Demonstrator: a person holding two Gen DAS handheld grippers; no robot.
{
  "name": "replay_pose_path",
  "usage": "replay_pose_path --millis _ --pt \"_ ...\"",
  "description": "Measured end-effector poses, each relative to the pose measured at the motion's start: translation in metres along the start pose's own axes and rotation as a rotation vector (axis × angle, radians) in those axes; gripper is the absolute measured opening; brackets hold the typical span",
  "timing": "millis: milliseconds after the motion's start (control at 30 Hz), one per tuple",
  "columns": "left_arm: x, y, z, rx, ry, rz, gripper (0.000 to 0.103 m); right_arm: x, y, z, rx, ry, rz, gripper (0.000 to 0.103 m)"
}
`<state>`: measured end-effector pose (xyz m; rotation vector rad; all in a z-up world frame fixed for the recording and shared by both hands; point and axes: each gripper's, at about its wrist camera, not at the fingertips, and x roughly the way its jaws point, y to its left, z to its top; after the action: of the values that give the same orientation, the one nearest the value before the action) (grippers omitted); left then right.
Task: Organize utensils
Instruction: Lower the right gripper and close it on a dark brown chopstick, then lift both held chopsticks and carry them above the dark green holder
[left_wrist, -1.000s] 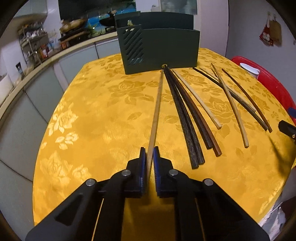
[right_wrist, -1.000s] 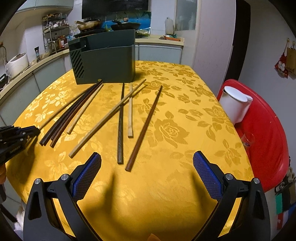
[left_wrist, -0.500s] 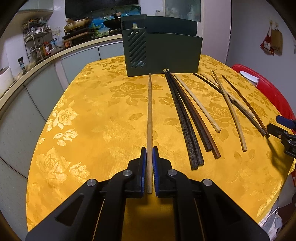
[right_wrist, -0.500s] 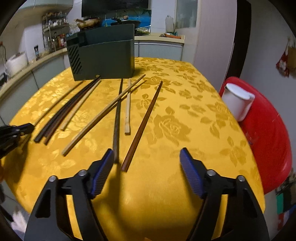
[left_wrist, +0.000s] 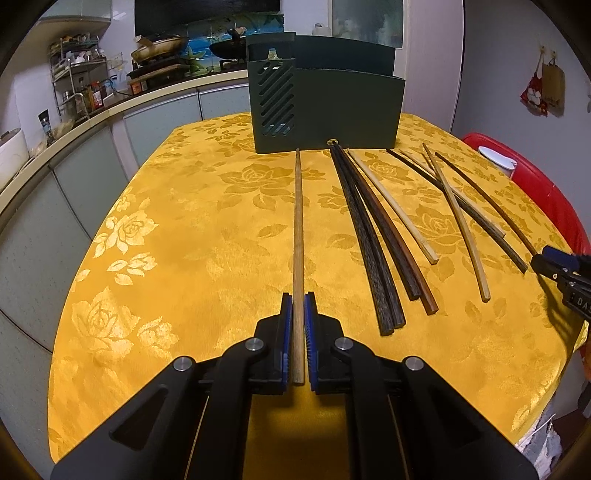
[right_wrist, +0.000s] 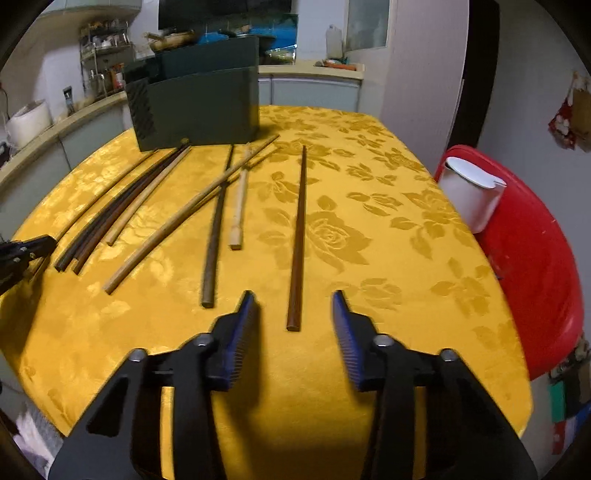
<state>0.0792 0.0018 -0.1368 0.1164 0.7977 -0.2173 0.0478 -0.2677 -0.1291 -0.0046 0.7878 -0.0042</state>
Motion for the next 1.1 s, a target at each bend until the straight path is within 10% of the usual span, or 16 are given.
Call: replay_pose_path --millis 667,1100 --pt "-0.009 0.003 0.003 -0.013 -0.004 -0.031 0.006 -0.01 -0.008 0.004 0.038 -0.057 0.03 0.008" --pt "-0.098 -0.002 0.047 0.024 -0.27 0.015 0.006 -0.097 -0.022 0.044 0.055 -0.31 0.049 0.008"
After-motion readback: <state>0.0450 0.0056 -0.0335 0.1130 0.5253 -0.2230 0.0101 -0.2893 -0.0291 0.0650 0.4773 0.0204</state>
